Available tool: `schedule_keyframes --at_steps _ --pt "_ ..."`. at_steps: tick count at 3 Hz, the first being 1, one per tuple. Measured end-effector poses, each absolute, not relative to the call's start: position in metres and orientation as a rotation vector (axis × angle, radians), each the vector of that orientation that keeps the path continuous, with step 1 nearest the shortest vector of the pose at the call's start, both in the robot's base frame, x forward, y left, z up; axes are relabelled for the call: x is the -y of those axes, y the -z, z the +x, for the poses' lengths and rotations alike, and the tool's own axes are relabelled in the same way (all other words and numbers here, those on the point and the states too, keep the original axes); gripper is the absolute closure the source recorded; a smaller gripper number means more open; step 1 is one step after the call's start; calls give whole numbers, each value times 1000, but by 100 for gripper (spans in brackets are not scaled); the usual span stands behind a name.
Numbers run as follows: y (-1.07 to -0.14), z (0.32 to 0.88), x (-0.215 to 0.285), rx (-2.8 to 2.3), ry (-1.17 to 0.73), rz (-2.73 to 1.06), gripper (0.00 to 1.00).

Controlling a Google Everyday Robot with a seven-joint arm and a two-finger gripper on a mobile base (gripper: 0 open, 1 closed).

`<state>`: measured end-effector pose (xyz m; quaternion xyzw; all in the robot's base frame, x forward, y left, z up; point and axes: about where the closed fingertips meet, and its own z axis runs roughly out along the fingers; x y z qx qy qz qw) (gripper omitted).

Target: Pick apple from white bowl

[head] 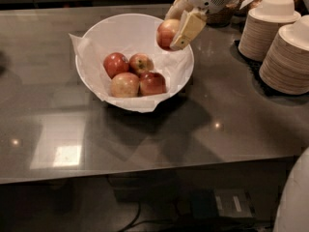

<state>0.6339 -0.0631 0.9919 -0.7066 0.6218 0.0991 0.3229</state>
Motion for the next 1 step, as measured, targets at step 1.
schedule_keyframes --at_steps 1 --pt "-993 634 63 -1630 -260 -1853 100"
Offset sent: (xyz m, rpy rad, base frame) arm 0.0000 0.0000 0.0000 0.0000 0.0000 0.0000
